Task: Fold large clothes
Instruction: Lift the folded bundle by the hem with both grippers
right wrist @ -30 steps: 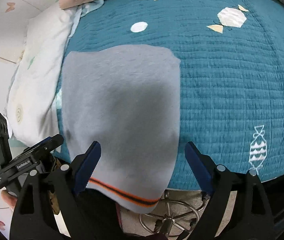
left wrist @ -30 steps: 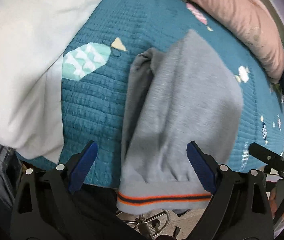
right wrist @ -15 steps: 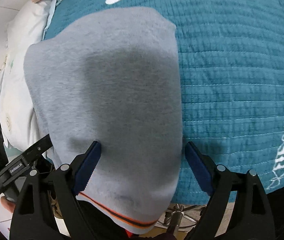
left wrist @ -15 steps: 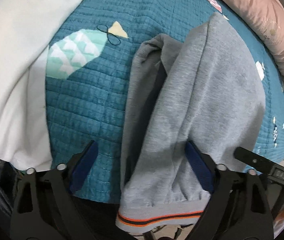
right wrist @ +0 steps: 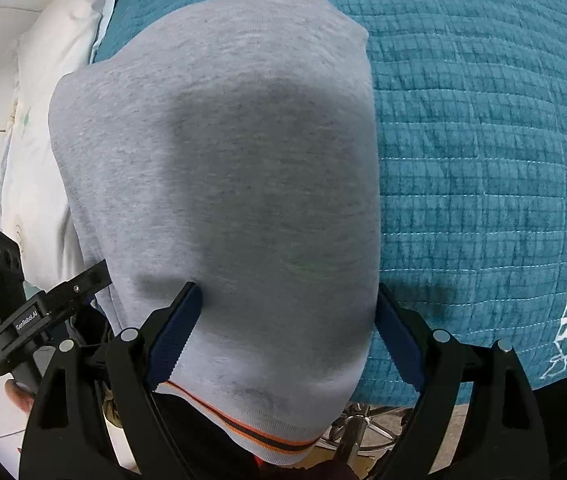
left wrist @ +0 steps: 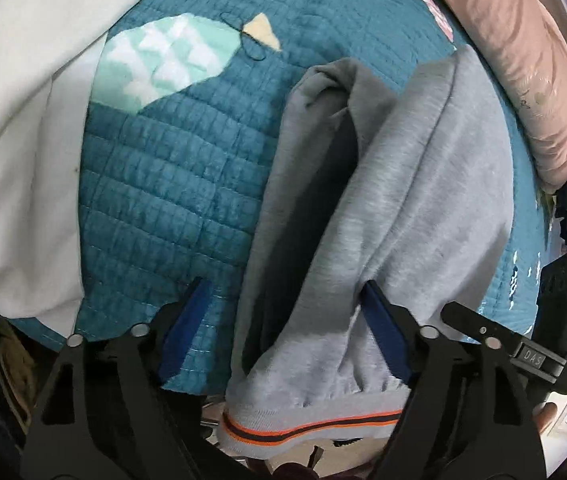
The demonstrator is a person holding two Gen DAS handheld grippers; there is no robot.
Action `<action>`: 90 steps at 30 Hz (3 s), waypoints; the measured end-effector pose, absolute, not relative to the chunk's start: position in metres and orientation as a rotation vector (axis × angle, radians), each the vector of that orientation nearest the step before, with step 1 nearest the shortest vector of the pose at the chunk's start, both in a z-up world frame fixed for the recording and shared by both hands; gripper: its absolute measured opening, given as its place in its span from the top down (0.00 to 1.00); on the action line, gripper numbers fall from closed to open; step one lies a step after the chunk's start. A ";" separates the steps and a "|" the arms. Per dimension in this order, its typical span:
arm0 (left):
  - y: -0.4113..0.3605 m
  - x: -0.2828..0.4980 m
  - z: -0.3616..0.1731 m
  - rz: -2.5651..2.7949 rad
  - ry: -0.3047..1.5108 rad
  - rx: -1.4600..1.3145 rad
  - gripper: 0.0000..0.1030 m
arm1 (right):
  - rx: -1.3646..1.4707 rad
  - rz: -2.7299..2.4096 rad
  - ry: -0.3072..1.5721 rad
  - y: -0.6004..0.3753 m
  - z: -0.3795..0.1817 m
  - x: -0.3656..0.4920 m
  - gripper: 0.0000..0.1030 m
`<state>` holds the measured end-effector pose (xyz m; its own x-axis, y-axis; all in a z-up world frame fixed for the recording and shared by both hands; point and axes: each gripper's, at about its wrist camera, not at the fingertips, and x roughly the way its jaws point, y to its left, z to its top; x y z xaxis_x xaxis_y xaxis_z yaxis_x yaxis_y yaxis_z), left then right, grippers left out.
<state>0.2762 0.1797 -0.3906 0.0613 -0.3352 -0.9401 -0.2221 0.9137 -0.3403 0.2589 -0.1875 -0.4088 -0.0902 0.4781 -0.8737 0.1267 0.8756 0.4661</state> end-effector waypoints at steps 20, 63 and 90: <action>0.185 0.290 -0.420 -0.191 1.577 -0.580 0.24 | 0.594 0.403 1.626 -0.164 -0.433 0.286 0.23; 0.023 0.285 -0.359 -0.393 1.523 -0.437 0.69 | 0.620 0.291 1.463 -0.228 -0.363 0.274 0.70; -0.314 0.275 -0.329 -0.614 1.583 -0.115 0.69 | 0.711 0.053 1.300 -0.524 -0.328 0.218 0.70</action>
<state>0.2746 -0.3142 -0.3290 -0.1259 -0.4290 -0.8945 0.2864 0.8475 -0.4468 0.2183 -0.5244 -0.3279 0.2975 0.4186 -0.8580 0.3479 0.7894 0.5058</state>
